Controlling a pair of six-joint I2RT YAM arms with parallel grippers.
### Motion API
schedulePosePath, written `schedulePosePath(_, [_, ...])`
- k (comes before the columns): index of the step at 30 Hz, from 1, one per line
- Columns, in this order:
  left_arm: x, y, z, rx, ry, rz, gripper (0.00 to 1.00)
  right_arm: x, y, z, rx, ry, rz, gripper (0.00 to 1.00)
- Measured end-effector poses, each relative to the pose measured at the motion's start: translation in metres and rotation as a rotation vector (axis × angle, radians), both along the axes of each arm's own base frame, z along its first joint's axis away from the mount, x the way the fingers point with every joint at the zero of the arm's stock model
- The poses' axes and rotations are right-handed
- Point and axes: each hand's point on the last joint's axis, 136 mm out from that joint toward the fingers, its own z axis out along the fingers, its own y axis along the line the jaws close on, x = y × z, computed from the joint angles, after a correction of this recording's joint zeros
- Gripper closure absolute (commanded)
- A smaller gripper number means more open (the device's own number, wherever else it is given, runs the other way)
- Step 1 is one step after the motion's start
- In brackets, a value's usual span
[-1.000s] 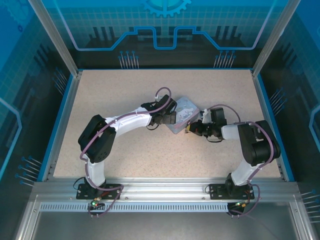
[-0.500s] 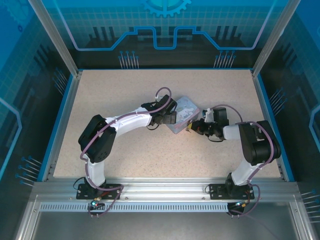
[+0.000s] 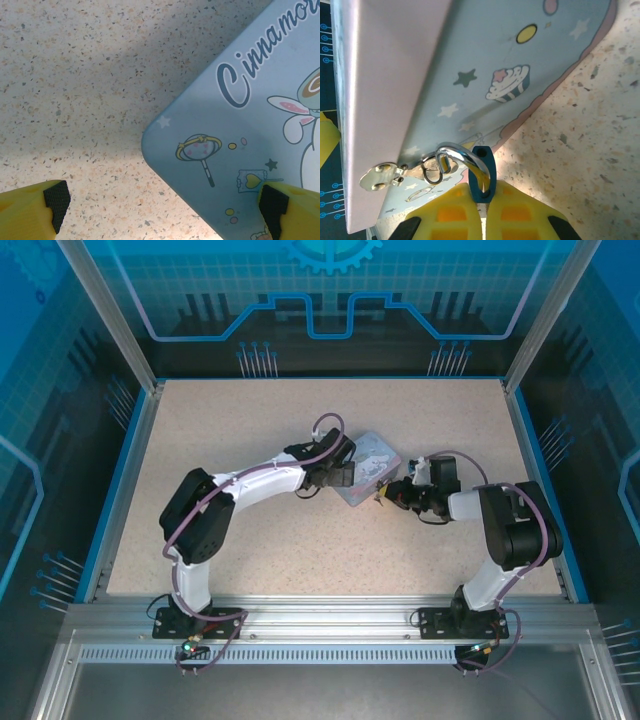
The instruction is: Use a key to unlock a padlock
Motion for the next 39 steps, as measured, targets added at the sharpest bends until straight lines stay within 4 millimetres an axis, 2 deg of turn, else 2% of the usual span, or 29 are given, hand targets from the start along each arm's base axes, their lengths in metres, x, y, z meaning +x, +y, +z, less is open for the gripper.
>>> schedulePosePath(5, [0.005,0.005,0.001,0.008,0.002,0.004,0.01,-0.001,-0.006,-0.001,0.000,-0.001,-0.016,1.00])
schedulePosePath(10, [0.015,0.019,0.004,0.018,0.009,0.029,0.01,-0.005,-0.013,0.006,0.002,-0.012,-0.038,1.00])
schedulePosePath(19, [0.042,0.037,0.031,0.007,-0.028,0.065,0.01,-0.009,-0.018,0.037,0.007,-0.078,-0.052,1.00])
schedulePosePath(23, [0.045,0.046,0.042,0.004,-0.041,0.074,0.01,-0.016,-0.019,0.051,0.009,-0.100,-0.053,1.00])
schedulePosePath(26, [0.036,0.052,0.059,-0.017,-0.061,0.076,0.01,-0.025,-0.019,0.058,0.010,-0.111,-0.053,1.00])
schedulePosePath(32, [-0.007,0.070,0.090,-0.119,-0.094,0.078,0.01,-0.045,-0.015,0.068,0.003,-0.118,-0.046,1.00])
schedulePosePath(39, [-0.053,0.093,0.080,-0.164,-0.067,0.103,0.01,-0.075,0.012,0.075,-0.003,-0.128,0.021,1.00])
